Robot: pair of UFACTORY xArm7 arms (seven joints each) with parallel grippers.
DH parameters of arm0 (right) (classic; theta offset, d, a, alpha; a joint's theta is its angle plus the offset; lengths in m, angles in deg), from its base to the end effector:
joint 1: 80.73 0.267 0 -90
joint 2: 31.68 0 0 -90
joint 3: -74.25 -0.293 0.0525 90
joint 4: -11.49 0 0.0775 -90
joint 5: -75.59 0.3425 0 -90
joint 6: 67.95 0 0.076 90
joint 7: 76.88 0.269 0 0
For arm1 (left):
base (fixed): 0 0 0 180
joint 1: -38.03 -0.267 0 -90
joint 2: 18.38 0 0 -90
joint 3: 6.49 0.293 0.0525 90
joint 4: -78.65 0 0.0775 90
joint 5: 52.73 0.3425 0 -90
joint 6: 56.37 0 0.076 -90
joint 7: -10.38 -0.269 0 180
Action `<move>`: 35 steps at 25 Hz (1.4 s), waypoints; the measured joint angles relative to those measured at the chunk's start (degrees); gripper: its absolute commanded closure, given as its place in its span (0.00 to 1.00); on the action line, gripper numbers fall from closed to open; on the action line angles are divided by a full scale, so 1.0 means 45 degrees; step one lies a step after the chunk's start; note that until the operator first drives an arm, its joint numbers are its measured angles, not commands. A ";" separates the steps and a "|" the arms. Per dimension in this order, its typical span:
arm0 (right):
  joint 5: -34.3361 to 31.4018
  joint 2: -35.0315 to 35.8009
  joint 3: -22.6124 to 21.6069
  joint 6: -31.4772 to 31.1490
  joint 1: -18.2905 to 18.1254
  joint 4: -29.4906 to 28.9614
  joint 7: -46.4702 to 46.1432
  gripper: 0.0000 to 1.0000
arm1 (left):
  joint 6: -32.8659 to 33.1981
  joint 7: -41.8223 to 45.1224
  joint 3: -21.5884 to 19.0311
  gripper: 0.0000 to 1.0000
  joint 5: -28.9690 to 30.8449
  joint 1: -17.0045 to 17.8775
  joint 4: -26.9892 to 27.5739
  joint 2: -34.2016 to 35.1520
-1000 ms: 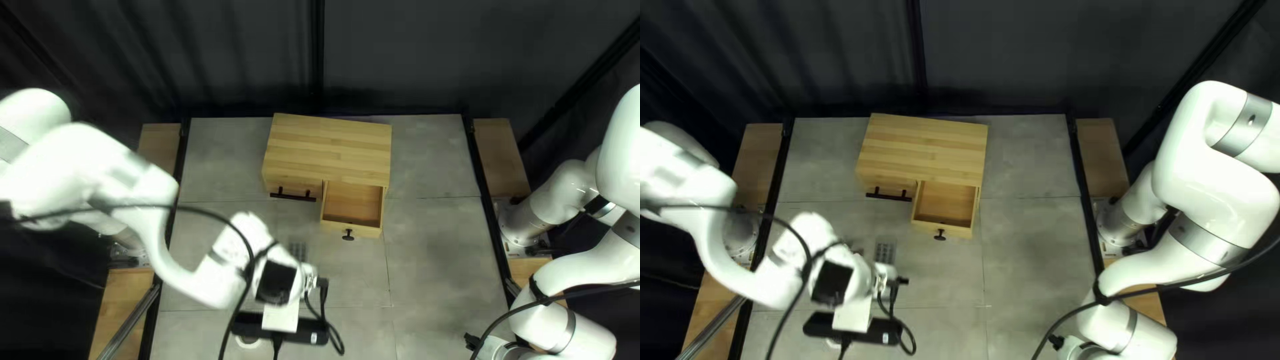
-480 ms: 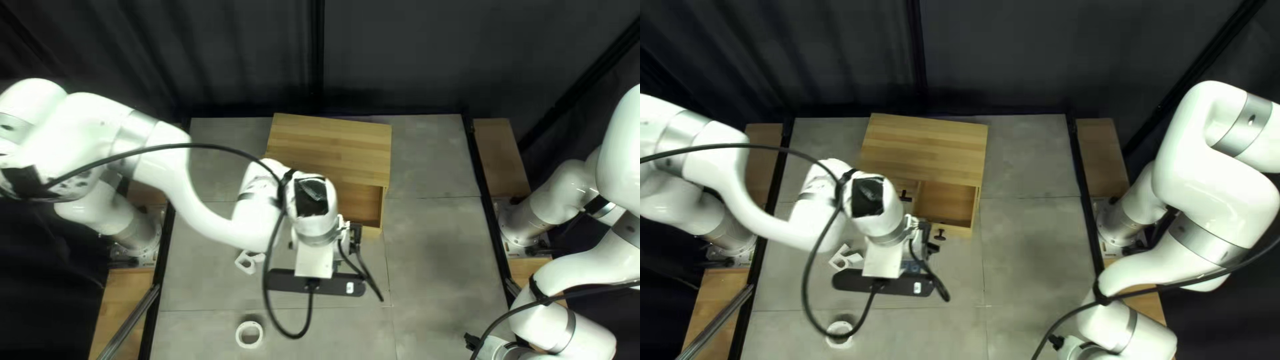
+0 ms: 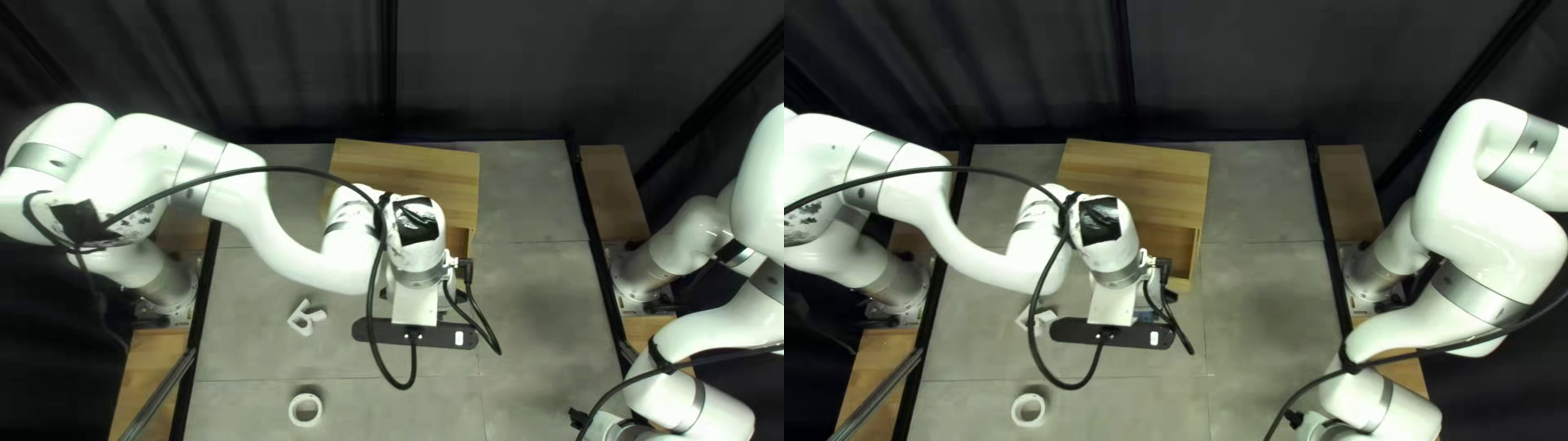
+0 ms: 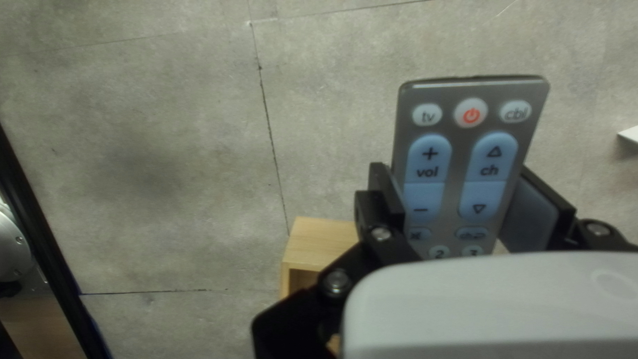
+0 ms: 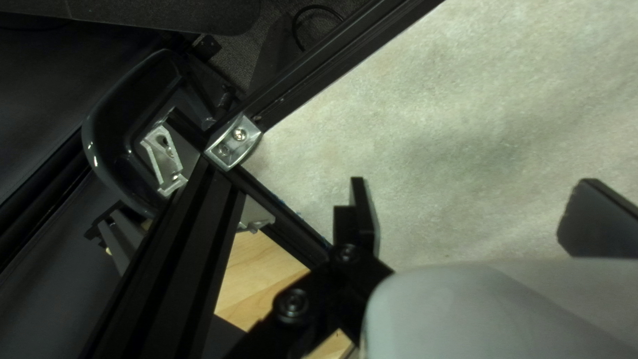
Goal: Open drawers and place objects into drawer and close
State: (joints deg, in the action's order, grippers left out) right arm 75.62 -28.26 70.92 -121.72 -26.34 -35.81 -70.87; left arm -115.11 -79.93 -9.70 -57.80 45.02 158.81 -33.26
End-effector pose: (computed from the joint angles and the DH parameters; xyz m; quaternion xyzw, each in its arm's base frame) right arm 0.2087 0.3316 0.0852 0.8966 0.4344 -0.0742 0.0438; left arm 0.5640 -0.1184 0.2064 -0.6545 0.7525 -0.0734 0.0014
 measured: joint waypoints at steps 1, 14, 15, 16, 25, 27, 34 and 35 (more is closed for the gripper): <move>0.0000 0.0000 0.0000 0.0000 0.0000 0.0000 0.0000 0.00 | 0.0003 -0.0072 0.0013 1.00 -0.0012 -0.0037 0.0080 -0.0074; 0.0000 0.0000 0.0000 0.0000 0.0000 0.0000 0.0000 0.00 | -0.0065 -0.1001 0.0148 1.00 -0.0472 -0.0640 0.0654 -0.0705; 0.0000 0.0000 0.0000 0.0000 0.0000 0.0000 0.0000 0.00 | -0.0083 -0.1012 0.0148 1.00 -0.0503 -0.0656 0.0658 -0.0683; 0.0000 0.0000 0.0000 0.0000 0.0000 0.0000 0.0000 0.00 | -0.0095 -0.1013 0.0147 1.00 -0.0546 -0.0671 0.0658 -0.0649; 0.0000 0.0000 0.0000 0.0000 0.0000 0.0000 0.0000 0.00 | -0.0543 -0.0037 -0.0002 1.00 -0.0815 -0.0400 0.0820 -0.0349; 0.0000 0.0000 0.0000 0.0000 0.0000 0.0000 0.0000 0.00 | -0.0688 0.0103 -0.0025 1.00 -0.0798 -0.0342 0.0910 -0.0318; 0.0000 0.0000 0.0000 0.0000 0.0000 0.0000 0.0000 0.00 | -0.0715 0.0129 -0.0028 1.00 -0.0794 -0.0333 0.0925 -0.0315; 0.0000 0.0000 0.0000 0.0000 0.0000 0.0000 0.0000 0.00 | -0.0715 0.0129 -0.0028 1.00 -0.0794 -0.0333 0.0925 -0.0315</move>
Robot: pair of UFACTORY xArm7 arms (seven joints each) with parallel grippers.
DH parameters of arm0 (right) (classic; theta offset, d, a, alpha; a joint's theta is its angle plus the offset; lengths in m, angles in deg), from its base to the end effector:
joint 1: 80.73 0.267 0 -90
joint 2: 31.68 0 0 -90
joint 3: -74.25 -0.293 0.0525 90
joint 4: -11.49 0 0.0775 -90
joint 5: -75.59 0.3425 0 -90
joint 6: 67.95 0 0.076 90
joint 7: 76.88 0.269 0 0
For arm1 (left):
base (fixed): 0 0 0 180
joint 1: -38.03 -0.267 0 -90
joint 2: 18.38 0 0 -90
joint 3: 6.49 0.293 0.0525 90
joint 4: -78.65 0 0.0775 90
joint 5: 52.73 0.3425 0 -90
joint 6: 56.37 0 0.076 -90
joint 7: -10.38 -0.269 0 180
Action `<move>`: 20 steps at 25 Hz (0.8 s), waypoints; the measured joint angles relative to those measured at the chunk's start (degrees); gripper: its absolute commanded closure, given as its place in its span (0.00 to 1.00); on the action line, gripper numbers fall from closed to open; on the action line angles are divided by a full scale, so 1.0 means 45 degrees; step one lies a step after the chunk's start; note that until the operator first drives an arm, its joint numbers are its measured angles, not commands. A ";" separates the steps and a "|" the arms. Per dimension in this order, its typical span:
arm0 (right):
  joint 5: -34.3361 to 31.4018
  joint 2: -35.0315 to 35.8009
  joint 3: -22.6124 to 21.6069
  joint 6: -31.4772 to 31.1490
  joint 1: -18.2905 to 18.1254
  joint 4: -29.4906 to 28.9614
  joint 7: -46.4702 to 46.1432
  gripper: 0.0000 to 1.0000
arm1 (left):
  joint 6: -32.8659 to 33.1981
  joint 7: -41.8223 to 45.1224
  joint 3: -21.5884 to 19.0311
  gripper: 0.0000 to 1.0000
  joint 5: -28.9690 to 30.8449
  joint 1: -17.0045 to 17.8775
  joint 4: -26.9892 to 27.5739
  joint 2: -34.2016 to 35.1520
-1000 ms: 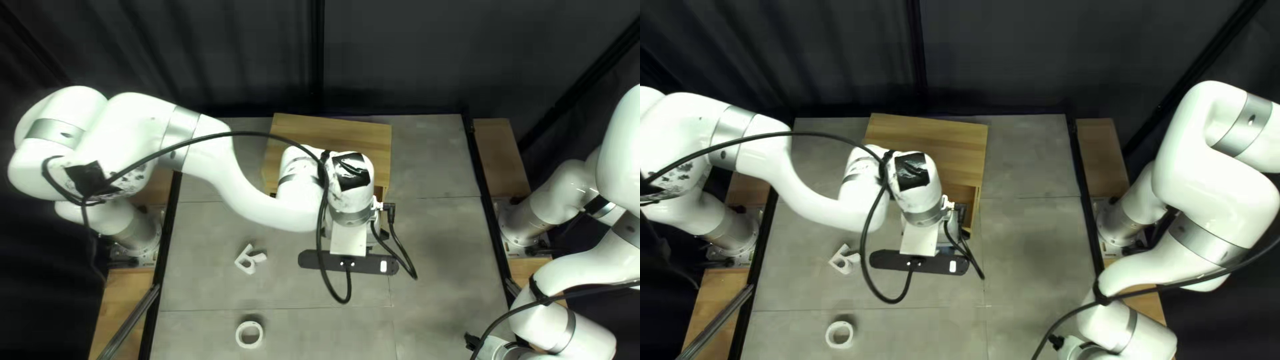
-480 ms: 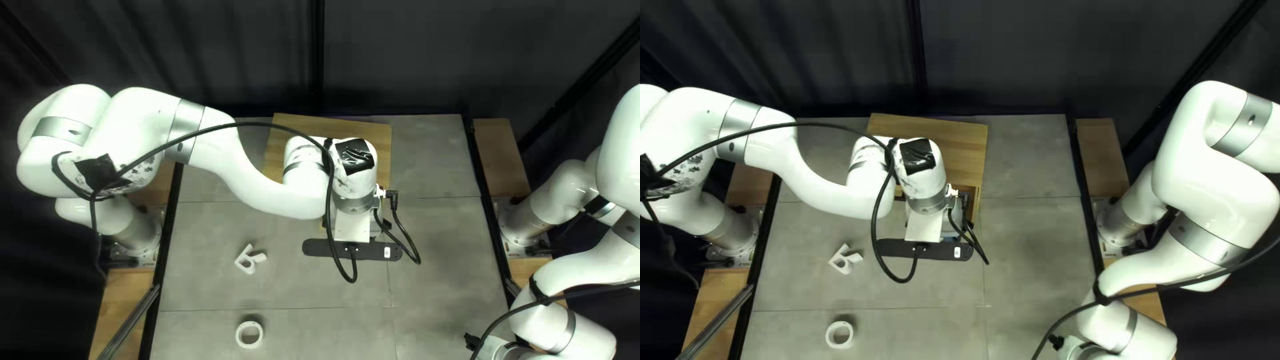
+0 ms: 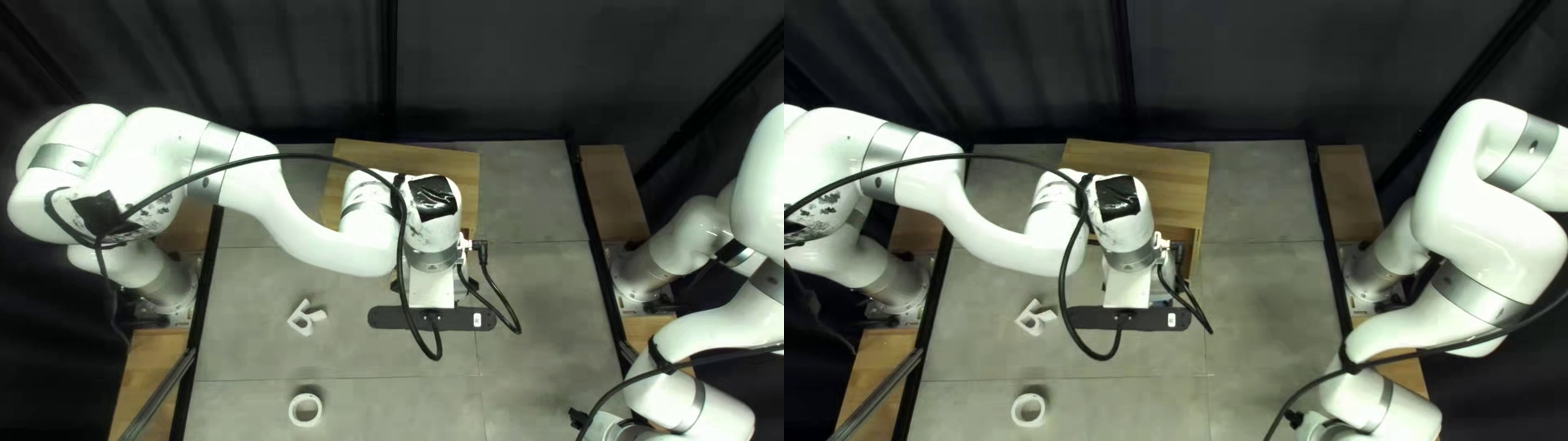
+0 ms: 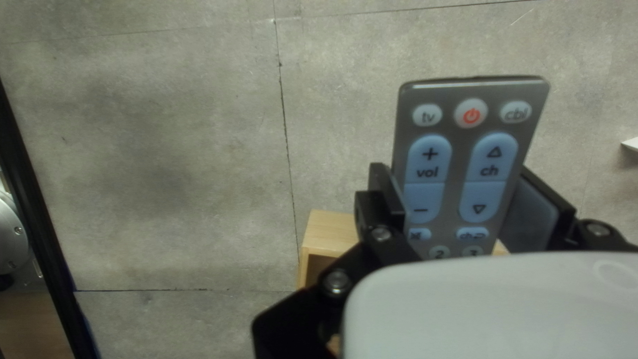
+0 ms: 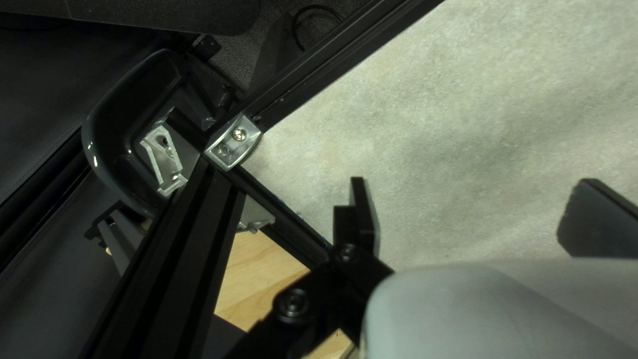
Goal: Open drawers and place objects into drawer and close
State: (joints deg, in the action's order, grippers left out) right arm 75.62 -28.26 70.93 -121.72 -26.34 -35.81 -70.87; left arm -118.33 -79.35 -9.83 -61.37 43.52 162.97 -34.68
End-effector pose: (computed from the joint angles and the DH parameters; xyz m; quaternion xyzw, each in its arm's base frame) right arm 0.2087 0.3316 0.0852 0.8966 0.4343 -0.0742 0.0438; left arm 0.5727 -0.1190 0.2206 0.6745 -0.7324 0.0897 0.0239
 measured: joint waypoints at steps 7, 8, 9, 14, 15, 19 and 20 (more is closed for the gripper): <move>0.0000 0.0000 0.0000 0.0000 0.0000 0.0000 0.0000 0.00 | 0.0109 -0.0721 -0.0103 1.00 -0.0381 -0.0112 -0.0263 0.0374; 0.0000 0.0000 0.0000 0.0000 0.0000 0.0000 0.0000 0.00 | 0.0254 -0.1081 -0.0128 1.00 -0.0576 -0.0195 -0.0448 0.0522; 0.0000 0.0000 0.0000 0.0000 0.0000 0.0000 0.0000 0.00 | 0.0506 -0.1645 -0.0164 1.00 -0.0933 -0.0329 -0.0772 0.0739; 0.0000 0.0000 0.0000 0.0000 0.0000 0.0000 0.0000 0.00 | 0.1669 -0.4226 -0.0236 1.00 -0.2974 -0.1025 -0.2105 0.1480; 0.0000 0.0000 0.0000 0.0000 0.0000 0.0000 0.0000 0.00 | 0.1775 -0.4622 -0.0231 1.00 -0.3343 -0.1165 -0.2216 0.1504; 0.0000 0.0000 0.0000 0.0000 0.0000 0.0000 0.0000 0.00 | 0.1687 -0.5460 -0.0143 1.00 -0.4213 -0.1600 -0.2074 0.1292; 0.0000 0.0000 0.0000 0.0000 0.0000 0.0000 0.0000 0.00 | 0.1569 -0.5542 -0.0117 1.00 -0.4305 -0.1676 -0.1907 0.1196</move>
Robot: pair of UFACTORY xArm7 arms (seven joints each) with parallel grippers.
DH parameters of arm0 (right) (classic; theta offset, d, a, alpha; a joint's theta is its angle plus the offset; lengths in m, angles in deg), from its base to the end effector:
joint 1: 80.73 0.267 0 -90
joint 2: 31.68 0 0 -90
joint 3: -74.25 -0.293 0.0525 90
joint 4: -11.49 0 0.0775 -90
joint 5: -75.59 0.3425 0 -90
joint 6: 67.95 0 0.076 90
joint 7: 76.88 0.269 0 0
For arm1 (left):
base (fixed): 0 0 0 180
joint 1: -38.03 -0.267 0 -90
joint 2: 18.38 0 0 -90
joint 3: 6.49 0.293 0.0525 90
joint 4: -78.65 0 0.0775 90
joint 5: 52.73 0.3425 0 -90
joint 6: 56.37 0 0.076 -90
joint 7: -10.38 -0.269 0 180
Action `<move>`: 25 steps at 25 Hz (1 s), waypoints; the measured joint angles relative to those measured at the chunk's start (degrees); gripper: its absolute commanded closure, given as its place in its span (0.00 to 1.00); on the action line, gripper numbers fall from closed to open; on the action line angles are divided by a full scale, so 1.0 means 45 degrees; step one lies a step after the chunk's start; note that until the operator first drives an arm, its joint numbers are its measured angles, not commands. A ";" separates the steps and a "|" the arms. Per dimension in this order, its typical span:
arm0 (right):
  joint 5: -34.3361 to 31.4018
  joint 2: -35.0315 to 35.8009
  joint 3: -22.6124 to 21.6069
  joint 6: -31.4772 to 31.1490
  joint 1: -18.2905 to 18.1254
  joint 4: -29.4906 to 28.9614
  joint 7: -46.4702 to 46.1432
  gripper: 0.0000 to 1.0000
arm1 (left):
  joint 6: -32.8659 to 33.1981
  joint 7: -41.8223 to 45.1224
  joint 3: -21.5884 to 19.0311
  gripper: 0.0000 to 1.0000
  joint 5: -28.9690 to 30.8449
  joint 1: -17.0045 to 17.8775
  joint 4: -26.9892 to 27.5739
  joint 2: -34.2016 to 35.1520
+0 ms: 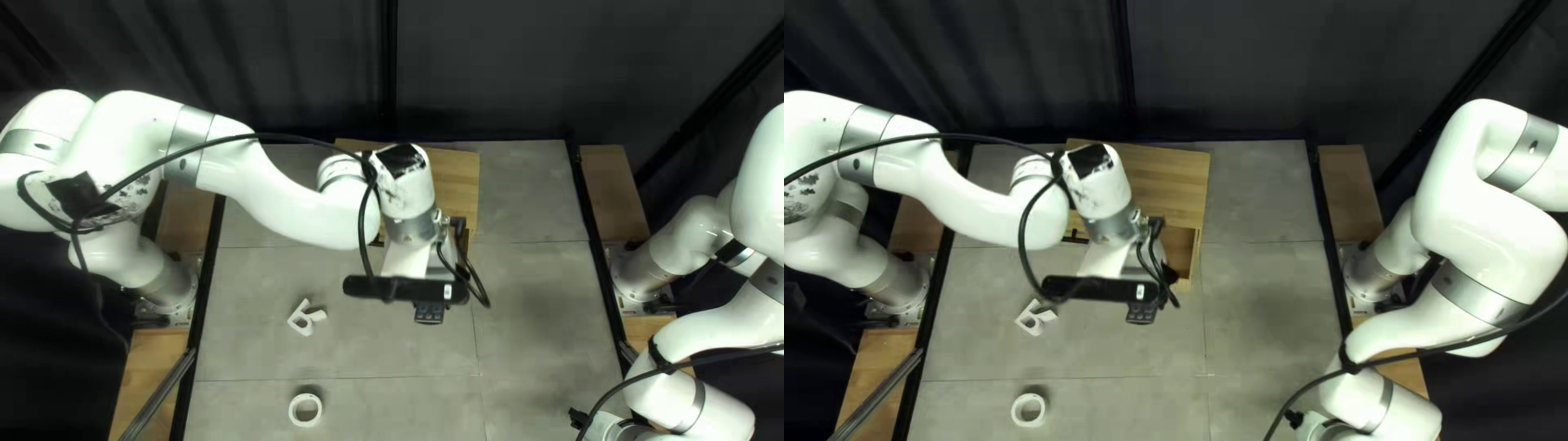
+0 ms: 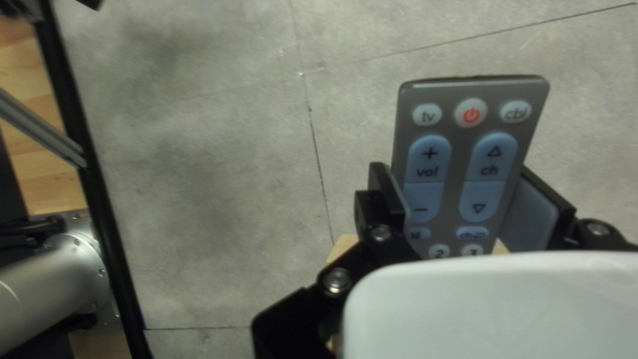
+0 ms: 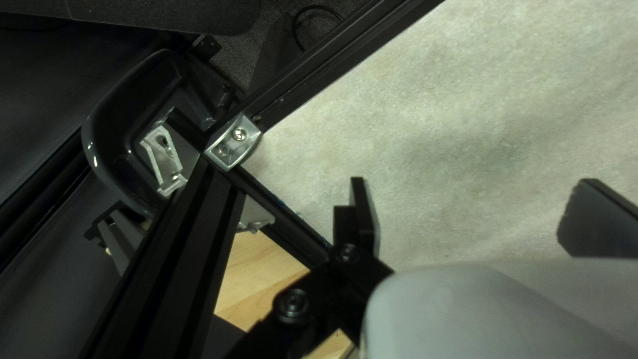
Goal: Open drawers and place objects into drawer and close
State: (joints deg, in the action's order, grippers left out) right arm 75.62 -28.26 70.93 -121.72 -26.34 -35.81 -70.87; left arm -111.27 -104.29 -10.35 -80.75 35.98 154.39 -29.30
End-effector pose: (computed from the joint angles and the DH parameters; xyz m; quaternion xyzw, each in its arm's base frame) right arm 0.2087 0.3316 0.0852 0.8966 0.4343 -0.0742 0.0438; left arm 0.5772 -0.1008 0.2373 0.6123 -0.7561 0.2257 0.0496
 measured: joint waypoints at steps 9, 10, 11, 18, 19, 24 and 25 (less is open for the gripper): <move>0.0000 0.0000 0.0000 0.0000 0.0000 0.0000 0.0000 0.00 | -0.0397 -0.0184 0.0088 1.00 0.0048 -0.0162 0.0911 -0.0850; 0.0000 0.0000 0.0000 0.0000 0.0000 0.0000 0.0000 0.00 | -0.0413 -0.0243 0.0089 1.00 0.0068 -0.0171 0.0962 -0.0919; 0.0000 0.0000 0.0000 0.0000 0.0000 0.0000 0.0000 0.00 | -0.0429 -0.0307 0.0091 1.00 0.0079 -0.0185 0.1004 -0.0979; 0.0000 0.0000 0.0000 0.0000 0.0000 0.0000 0.0000 0.00 | -0.0675 -0.0899 0.0102 1.00 -0.0056 -0.0415 0.1267 -0.1328; 0.0000 0.0000 0.0000 0.0000 0.0000 0.0000 0.0000 0.00 | -0.0727 -0.0963 0.0101 1.00 -0.0092 -0.0449 0.1288 -0.1354; 0.0000 0.0000 0.0000 0.0000 0.0000 0.0000 0.0000 0.00 | -0.1092 -0.1193 0.0106 1.00 -0.0230 -0.0621 0.1580 -0.1600; 0.0000 0.0000 0.0000 0.0000 0.0000 0.0000 0.0000 0.00 | -0.1215 -0.1218 0.0109 1.00 -0.0241 -0.0655 0.1691 -0.1671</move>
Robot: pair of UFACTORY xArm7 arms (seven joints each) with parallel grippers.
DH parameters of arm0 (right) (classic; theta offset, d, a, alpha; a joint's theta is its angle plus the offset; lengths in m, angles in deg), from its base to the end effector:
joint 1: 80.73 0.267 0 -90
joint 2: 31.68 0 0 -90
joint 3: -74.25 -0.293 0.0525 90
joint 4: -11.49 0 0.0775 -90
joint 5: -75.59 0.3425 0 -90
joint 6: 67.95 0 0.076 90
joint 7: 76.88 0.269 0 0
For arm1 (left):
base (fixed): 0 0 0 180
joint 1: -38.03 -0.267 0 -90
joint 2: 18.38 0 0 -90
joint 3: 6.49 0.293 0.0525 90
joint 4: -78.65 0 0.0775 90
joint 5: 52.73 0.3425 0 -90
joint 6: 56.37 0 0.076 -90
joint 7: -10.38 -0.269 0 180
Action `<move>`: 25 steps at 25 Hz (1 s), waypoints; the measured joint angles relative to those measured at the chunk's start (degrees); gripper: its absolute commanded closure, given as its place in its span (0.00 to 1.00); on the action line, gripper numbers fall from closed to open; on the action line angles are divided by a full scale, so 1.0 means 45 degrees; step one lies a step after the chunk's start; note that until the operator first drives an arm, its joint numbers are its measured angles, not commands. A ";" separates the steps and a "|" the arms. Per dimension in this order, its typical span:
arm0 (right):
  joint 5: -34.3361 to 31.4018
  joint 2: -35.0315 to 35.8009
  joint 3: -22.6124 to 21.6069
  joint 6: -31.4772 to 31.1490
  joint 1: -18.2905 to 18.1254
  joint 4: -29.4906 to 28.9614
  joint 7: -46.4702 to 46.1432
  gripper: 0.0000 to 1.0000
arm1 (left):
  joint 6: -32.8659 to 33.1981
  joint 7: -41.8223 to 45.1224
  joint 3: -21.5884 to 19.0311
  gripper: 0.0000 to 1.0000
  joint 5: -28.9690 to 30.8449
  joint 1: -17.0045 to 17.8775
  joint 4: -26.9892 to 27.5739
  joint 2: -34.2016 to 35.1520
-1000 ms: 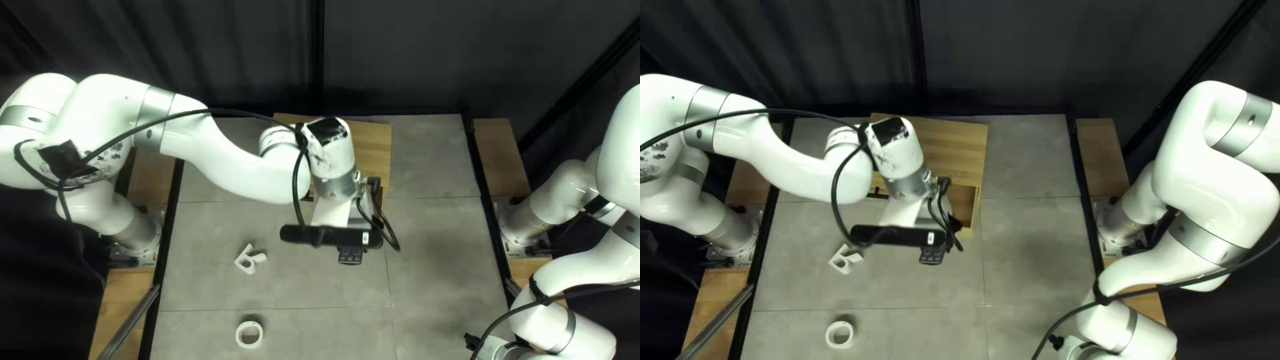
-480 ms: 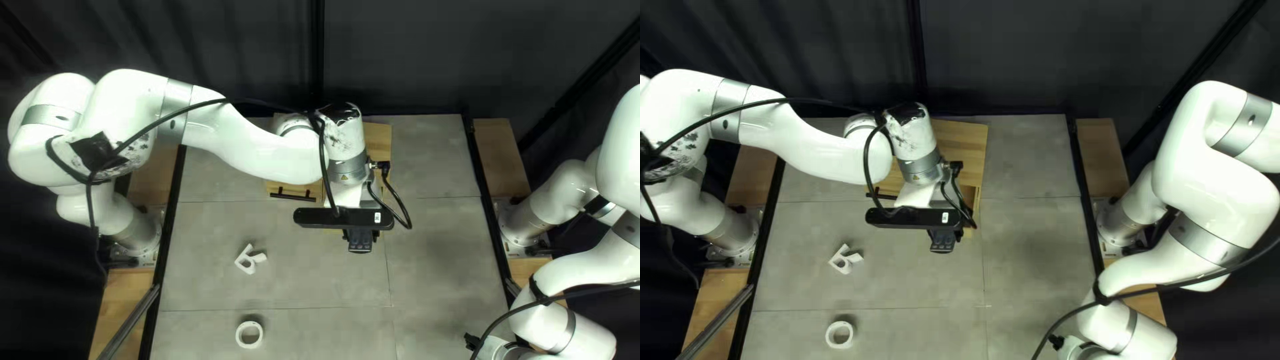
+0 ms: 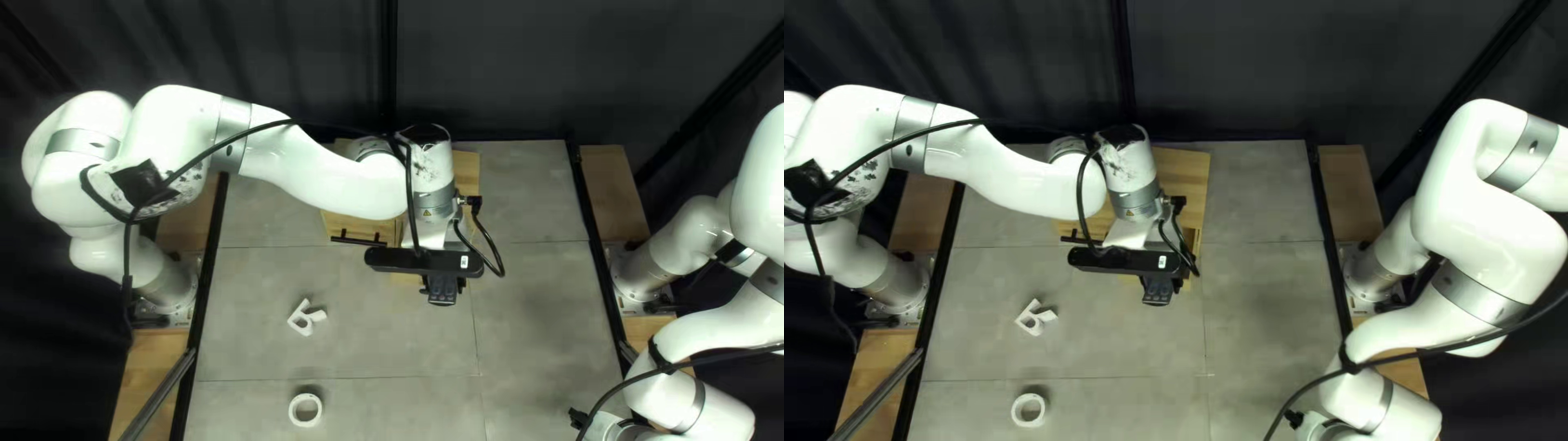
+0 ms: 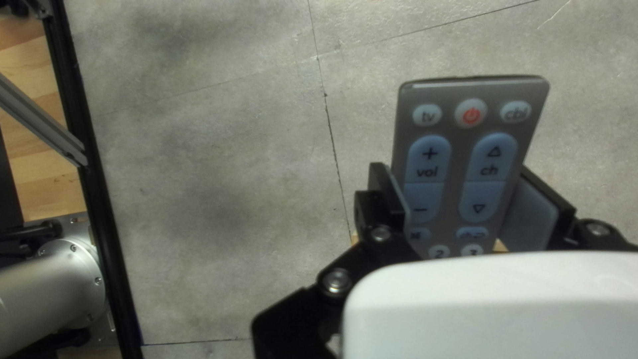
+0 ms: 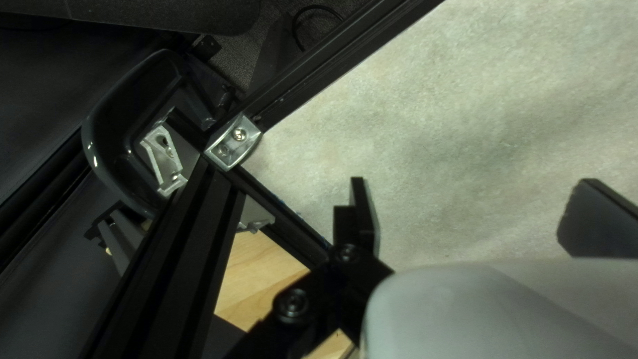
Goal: Open drawers and place objects into drawer and close
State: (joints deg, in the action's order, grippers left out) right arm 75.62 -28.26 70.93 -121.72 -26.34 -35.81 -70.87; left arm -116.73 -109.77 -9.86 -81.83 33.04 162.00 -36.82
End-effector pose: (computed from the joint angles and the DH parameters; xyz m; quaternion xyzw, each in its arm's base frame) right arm 0.2087 0.3316 0.0852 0.8966 0.4343 -0.0742 0.0438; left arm 0.5959 -0.0778 0.2157 0.5939 -0.7694 0.2212 0.0798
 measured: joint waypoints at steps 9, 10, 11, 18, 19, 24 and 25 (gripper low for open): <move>0.0000 0.0000 0.0000 0.0000 0.0000 0.0000 0.0000 0.00 | -0.0637 -0.0208 0.0059 1.00 -0.0127 -0.0300 0.0656 -0.0550; 0.0000 0.0000 0.0000 0.0000 0.0000 0.0000 0.0000 0.00 | -0.0646 -0.0225 0.0069 1.00 -0.0136 -0.0322 0.0670 -0.0579; 0.0000 0.0000 0.0000 0.0000 0.0000 0.0000 0.0000 0.00 | -0.0660 -0.0239 0.0077 1.00 -0.0140 -0.0342 0.0694 -0.0615; 0.0000 0.0000 0.0000 0.0000 0.0000 0.0000 0.0000 0.00 | -0.0815 -0.0282 0.0091 1.00 -0.0129 -0.0396 0.0892 -0.0829; 0.0000 0.0000 0.0000 0.0000 0.0000 0.0000 0.0000 0.00 | -0.0854 -0.0293 0.0095 1.00 -0.0113 -0.0404 0.0927 -0.0857; 0.0000 0.0000 0.0000 0.0000 0.0000 0.0000 0.0000 0.00 | -0.0969 -0.0305 0.0120 1.00 0.0008 -0.0413 0.1148 -0.1073; 0.0000 0.0000 0.0000 0.0000 0.0000 0.0000 0.0000 0.00 | -0.0978 -0.0305 0.0124 1.00 0.0033 -0.0408 0.1196 -0.1132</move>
State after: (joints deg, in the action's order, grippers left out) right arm 75.62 -28.26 70.93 -121.72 -26.34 -35.81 -70.87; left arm -121.13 -111.14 -9.30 -81.68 31.20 167.38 -41.91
